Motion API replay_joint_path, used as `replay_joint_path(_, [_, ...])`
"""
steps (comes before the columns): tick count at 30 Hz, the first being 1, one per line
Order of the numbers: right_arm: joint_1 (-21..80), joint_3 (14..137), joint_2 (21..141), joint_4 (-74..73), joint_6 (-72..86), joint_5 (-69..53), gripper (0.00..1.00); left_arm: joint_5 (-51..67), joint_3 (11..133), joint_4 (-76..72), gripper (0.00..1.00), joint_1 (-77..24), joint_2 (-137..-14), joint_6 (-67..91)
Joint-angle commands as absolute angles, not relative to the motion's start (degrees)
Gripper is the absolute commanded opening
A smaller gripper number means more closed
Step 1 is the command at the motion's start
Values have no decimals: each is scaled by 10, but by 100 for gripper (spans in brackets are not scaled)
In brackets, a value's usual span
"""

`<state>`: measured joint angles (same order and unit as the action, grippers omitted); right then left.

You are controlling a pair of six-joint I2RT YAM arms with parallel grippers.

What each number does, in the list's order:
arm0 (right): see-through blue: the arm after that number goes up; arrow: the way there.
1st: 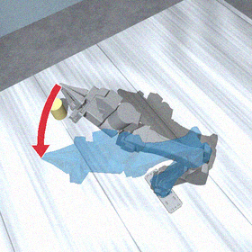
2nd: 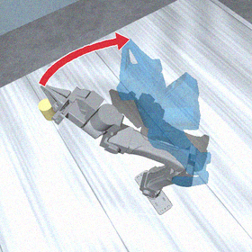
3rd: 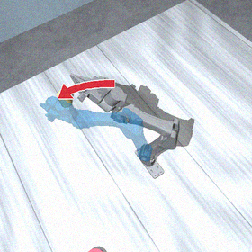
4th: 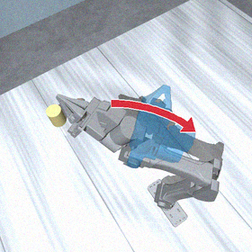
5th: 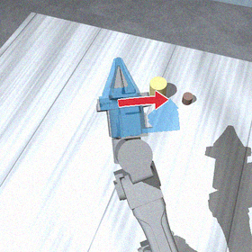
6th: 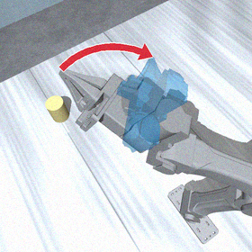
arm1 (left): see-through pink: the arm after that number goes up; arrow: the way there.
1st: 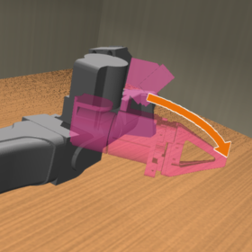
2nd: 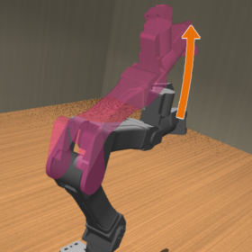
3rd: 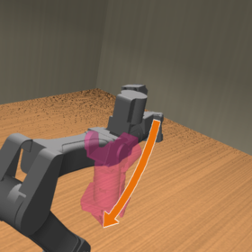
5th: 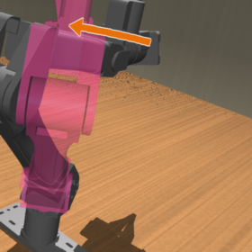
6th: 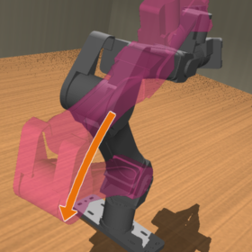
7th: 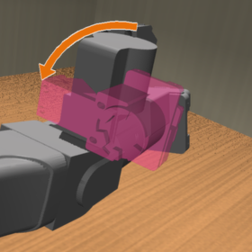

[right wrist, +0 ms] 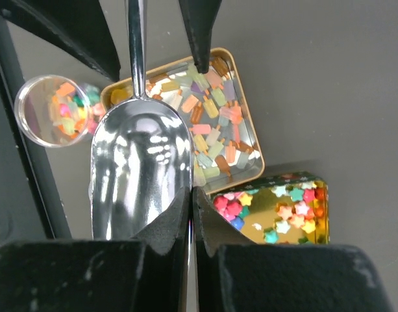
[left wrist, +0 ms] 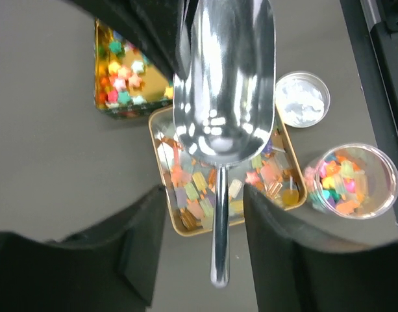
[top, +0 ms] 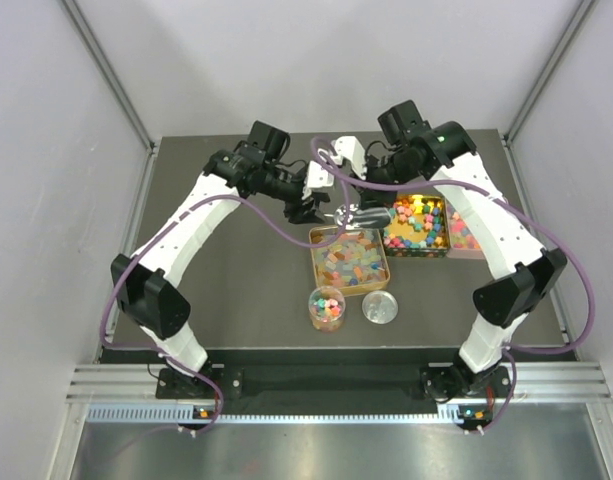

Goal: Pack the candies
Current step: Pick up the spatula from the storage box.

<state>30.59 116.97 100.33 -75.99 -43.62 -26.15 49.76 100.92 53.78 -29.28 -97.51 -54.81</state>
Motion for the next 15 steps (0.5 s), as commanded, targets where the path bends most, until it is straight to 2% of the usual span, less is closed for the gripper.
replay_joint_path(1, [307, 1164, 937, -708, -437, -307, 0, 472, 969, 493, 58, -295, -923, -510])
replay_joint_path(8, [293, 1188, 946, -707, -437, -305, 0, 475, 907, 431, 61, -295, -853, -457])
replay_joint_path(15, [294, 1190, 940, -720, -444, -309, 0, 467, 896, 409, 61, -295, -853, -439])
